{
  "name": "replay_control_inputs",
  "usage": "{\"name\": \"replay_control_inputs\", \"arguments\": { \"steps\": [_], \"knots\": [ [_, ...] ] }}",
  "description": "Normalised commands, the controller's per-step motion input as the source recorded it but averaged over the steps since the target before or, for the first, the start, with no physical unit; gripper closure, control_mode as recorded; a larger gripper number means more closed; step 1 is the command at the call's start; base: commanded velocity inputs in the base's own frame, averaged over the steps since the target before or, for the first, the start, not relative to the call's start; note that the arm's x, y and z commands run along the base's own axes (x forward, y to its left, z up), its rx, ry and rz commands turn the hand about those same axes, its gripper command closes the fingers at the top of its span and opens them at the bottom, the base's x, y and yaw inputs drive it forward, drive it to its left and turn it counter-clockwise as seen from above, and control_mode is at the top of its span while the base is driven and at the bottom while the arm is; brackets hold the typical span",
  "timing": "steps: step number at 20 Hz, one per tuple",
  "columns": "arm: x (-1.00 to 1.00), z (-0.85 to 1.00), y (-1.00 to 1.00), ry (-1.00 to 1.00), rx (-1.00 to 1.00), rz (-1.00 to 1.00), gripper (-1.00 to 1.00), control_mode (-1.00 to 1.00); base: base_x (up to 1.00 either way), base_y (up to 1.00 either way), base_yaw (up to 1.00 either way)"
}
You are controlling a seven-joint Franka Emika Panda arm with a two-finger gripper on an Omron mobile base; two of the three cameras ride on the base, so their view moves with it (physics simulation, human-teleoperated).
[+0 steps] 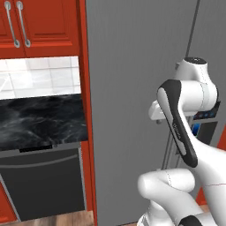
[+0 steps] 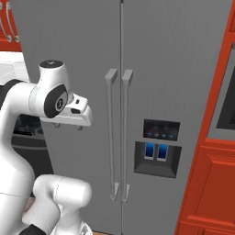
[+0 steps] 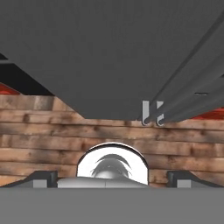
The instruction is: Open the freezer door, pick up the ice cube tray from the freezer, and place it on the dining counter.
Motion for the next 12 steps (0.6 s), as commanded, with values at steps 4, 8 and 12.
{"name": "replay_control_inputs", "arguments": {
  "steps": [4,8,12],
  "knots": [
    [0.00,0.00,0.00,0.00,0.00,0.00,-1.00,1.00,0.00,0.35,0.00],
    [0.00,0.00,0.00,0.00,0.00,0.00,-1.00,1.00,0.00,0.26,0.00],
    [0.00,0.00,0.00,0.00,0.00,0.00,-1.00,1.00,0.00,0.26,0.00]
  ]
}}
